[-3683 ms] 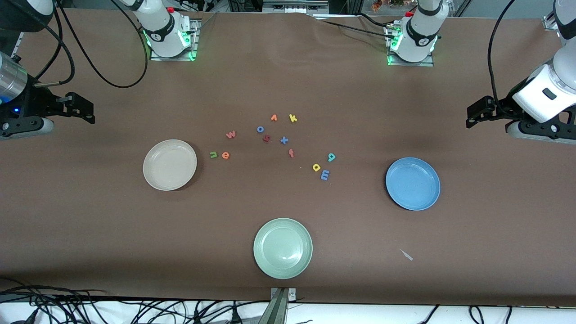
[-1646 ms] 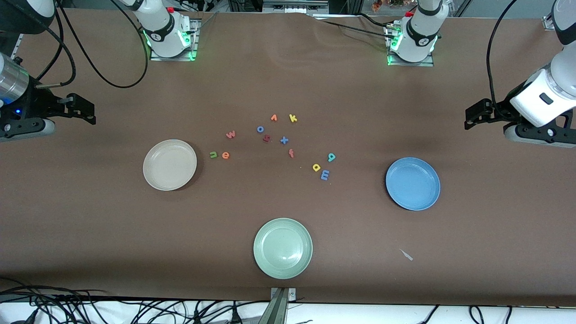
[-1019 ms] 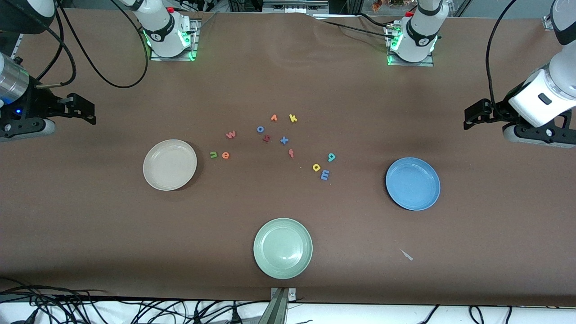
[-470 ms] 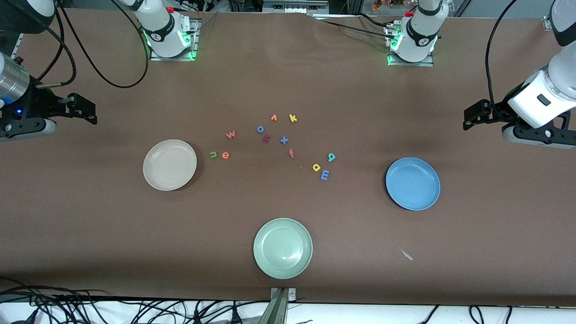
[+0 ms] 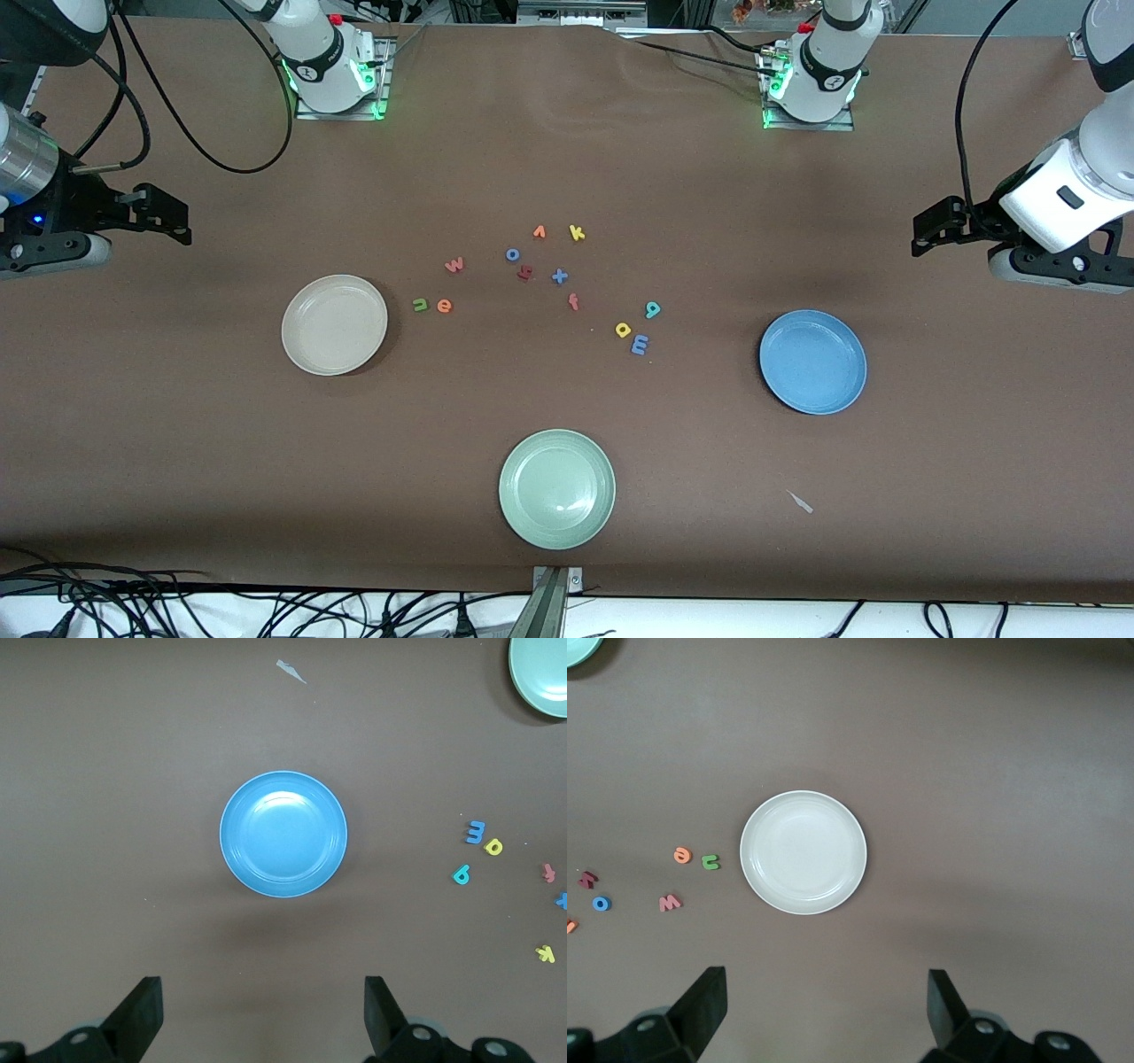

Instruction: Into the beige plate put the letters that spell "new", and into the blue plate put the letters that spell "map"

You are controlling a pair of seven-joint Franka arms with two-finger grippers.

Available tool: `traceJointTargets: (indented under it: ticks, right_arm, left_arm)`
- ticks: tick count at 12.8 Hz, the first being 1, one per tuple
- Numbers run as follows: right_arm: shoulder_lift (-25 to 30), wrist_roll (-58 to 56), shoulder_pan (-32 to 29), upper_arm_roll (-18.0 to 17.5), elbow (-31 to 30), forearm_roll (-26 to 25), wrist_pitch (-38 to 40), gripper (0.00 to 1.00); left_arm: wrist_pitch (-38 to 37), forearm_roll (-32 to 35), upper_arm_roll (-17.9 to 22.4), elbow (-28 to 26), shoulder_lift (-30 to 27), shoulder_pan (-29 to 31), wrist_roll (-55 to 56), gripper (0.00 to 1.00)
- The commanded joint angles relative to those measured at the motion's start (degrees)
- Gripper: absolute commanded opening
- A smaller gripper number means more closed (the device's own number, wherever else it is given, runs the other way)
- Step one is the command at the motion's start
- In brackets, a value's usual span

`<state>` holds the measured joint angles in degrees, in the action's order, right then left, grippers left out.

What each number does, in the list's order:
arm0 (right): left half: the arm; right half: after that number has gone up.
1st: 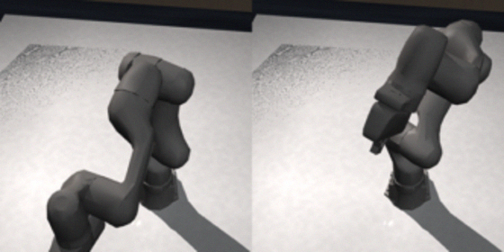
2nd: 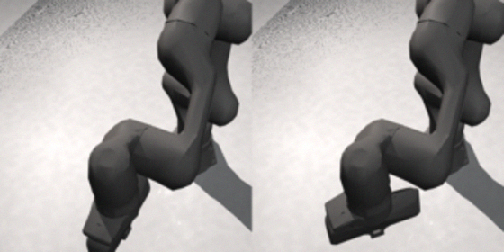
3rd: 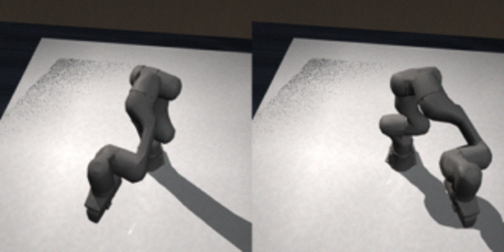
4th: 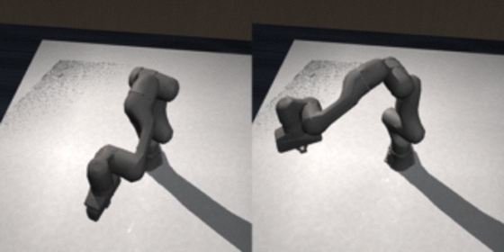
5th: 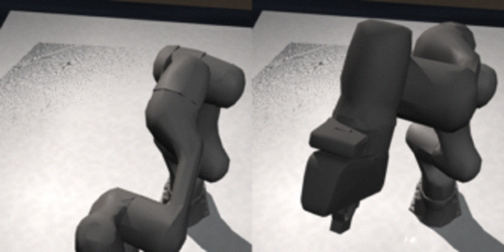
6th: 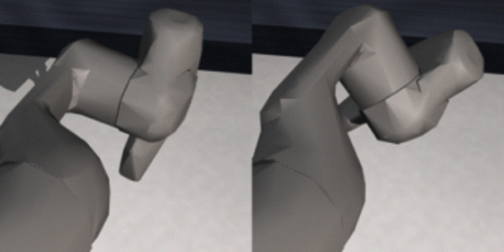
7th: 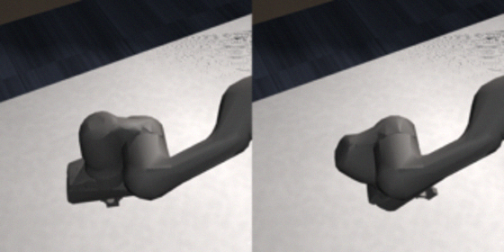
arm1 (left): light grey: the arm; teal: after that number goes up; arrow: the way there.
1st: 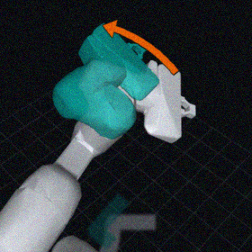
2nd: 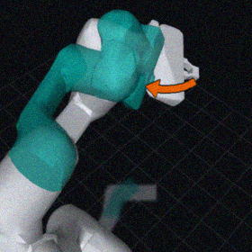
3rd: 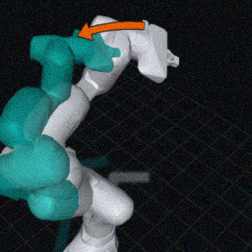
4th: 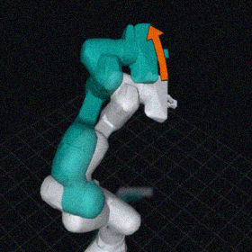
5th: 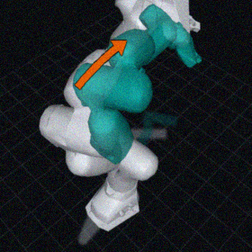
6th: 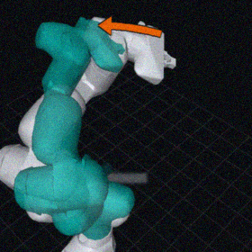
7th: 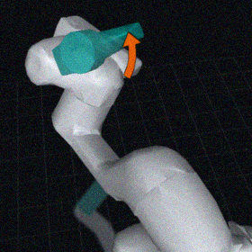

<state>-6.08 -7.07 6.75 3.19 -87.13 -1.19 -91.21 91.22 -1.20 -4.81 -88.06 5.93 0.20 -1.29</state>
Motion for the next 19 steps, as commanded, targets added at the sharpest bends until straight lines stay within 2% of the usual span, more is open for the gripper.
traceJointTargets:
  ticks: [1, 19]
  right_arm:
    - [-0.2, 0.5, -0.2, -0.2, 1.1, 0.8, 0.9, 1.00]
    - [-0.2, 0.4, -0.2, -0.1, 1.1, 0.8, 0.9, 1.00]
  left_arm:
    - [-1.3, -0.3, 0.1, 1.9, 0.9, -0.1, -0.1, 1.00]
    - [-1.6, -0.2, 0.1, 1.8, 1.7, -1.4, -0.1, 1.00]
